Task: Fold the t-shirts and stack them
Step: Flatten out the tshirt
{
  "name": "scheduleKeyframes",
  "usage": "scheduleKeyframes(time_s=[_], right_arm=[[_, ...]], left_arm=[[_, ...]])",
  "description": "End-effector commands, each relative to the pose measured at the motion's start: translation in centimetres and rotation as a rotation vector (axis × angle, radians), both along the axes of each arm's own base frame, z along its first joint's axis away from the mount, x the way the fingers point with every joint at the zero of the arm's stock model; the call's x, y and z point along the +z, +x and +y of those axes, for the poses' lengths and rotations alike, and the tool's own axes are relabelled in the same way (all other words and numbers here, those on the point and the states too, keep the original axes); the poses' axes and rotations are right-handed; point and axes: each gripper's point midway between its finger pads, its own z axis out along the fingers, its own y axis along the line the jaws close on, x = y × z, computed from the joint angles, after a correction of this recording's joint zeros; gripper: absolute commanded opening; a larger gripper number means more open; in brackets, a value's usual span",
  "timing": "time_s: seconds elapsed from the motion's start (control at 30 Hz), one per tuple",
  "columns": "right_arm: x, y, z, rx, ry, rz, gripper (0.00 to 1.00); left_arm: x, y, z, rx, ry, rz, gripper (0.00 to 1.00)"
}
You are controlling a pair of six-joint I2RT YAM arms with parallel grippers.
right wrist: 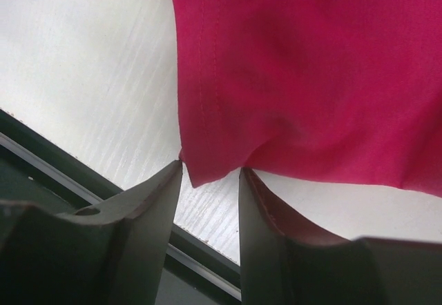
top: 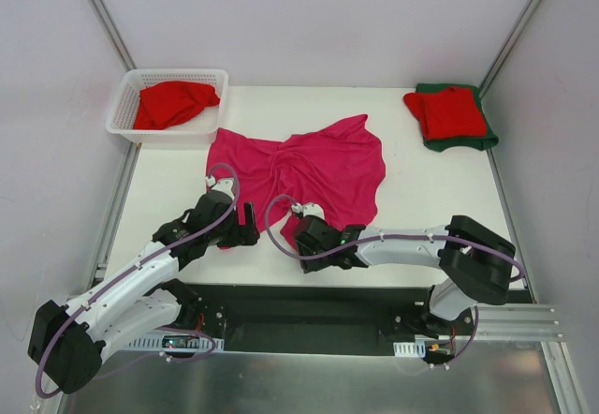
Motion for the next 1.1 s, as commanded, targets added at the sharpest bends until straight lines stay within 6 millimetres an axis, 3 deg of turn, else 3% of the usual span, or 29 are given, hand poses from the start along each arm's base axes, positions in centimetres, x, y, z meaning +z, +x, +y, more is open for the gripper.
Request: scheduleKeyframes(time_s=[0.0,0.4,0.57,0.67,0.77,1.07], right_arm=[[0.8,0.7,0.9,-0.002,0.000,-0.033,0.45],[1.1,1.4,1.6,0.000,-0.010,-0.055,0.45],[1.0,1.4,1.9,0.004,-0.015,-0.054,0.30],[0.8,1.5,1.8,0.002,-0.021,-0.052,0.11],[0.6,1.4,1.6,0.002,-0.031,-0.052,0.01],[0.5,1.8,0.6,-0.026,-0.060,-0.070,0.01]], left_arm=[[-0.1,-0.3,0.0,0.014,-0.009,0.007,0.86],[-0.2,-0.4,0.1,0.017,-0.009,0.005,0.86],[-0.4,-0.6,0.2,0.018,-0.007,0.011,0.86],[-0.6,-0.8,0.4,0.022,0.000,0.022,0.88],[-1.2,-1.3,0.8,0.038,0.019,0.046,0.91],[-2.5,-2.5,2.7,0.182,0.041,0.112,0.93]])
